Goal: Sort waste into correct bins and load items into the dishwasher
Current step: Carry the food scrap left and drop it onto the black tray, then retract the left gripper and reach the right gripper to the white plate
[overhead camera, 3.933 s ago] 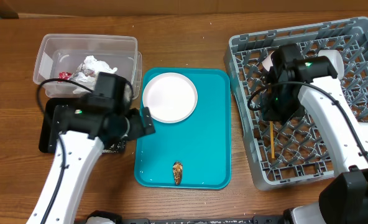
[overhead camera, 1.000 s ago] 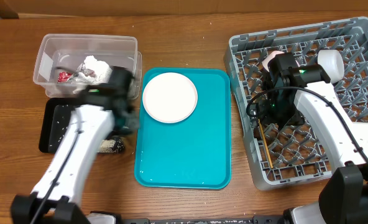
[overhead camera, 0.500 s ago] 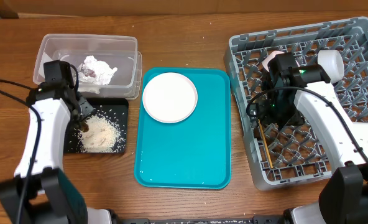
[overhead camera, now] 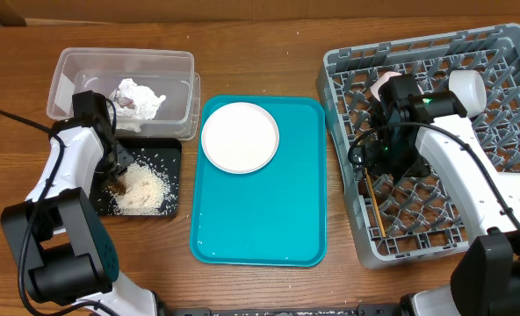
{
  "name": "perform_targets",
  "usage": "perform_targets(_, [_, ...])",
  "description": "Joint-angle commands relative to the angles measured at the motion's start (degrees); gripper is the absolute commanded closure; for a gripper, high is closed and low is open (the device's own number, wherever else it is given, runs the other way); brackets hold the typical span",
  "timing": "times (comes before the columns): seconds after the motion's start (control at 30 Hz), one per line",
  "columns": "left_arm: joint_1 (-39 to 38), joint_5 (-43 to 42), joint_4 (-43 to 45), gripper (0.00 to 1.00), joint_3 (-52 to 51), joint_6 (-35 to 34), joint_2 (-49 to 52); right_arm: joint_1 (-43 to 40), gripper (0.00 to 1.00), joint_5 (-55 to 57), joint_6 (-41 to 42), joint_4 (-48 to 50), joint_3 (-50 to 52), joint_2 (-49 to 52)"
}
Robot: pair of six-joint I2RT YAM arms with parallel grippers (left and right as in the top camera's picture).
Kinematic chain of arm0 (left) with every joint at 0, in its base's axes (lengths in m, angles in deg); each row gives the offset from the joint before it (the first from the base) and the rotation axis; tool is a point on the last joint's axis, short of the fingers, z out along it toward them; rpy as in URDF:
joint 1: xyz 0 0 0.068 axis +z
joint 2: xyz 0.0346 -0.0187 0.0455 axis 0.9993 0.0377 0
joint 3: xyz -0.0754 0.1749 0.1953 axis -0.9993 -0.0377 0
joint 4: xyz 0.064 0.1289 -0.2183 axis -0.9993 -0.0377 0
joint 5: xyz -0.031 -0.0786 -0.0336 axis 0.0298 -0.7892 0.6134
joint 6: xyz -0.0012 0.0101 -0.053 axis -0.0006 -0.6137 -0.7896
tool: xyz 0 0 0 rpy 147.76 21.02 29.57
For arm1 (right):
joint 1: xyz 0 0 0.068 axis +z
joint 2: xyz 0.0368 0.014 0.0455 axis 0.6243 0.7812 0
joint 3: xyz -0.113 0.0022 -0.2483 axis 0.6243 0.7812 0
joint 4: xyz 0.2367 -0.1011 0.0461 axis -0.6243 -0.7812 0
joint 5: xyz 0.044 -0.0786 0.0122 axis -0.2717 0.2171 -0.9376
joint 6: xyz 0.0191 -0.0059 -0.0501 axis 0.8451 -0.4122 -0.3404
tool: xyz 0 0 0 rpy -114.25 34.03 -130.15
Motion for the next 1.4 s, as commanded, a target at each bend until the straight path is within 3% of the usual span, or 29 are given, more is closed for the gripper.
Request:
perform_targets(0.0, [0.3,1.4,0.2,0.82,0.8,0.7,0.5,-0.1,0.00,-0.5,0.2,0.2,0.1,-0.1])
perform_targets(0.2, [0.3,1.4,-5.6,0.59,6.8,0.7,0.5,-0.1,0.00,-2.4,0.2,0.4,0.1,-0.1])
perform_targets(0.43, [-0.3,-0.6,-19.1,0.54,22.6,1.0,0.3,-0.1,0.00,-2.5,0.4,0.5,-0.6,-0.1])
perform_targets(0.53, [-1.4,-5.7,-21.6,0.55,25.9,5.9,-1.0,-0.1,0.00,-2.4,1.1,-0.2,-3.8,-0.1])
perform_targets(0.7, [-4.0,-13.8,-25.1,0.54,26.2,12.1,-5.7,-0.1,0.00,-3.1,3.4,-0.3,-13.7,-0.2])
perform_targets(0.83, [-6.3,-17.0,-30.6,0.54,26.2,15.3,-9.2,0.0,0.01,-11.3,3.4,4.5,-19.5,-0.2])
perform_targets(0.97, [-9.5,-17.1,-36.0,0.54,26.2,17.9,-13.5,1.6,0.06,-14.9,8.3,13.7,-20.0,0.5])
perform_targets(1.17, [-13.2,-17.4,-38.5,0.53,25.0,19.1,-19.8,9.4,0.05,-11.6,9.9,19.1,-20.0,5.4])
perform_targets(1.37, [-14.7,-17.3,-36.2,0.37,17.5,19.5,-27.6,15.5,0.05,-5.8,12.5,19.6,-20.0,13.0])
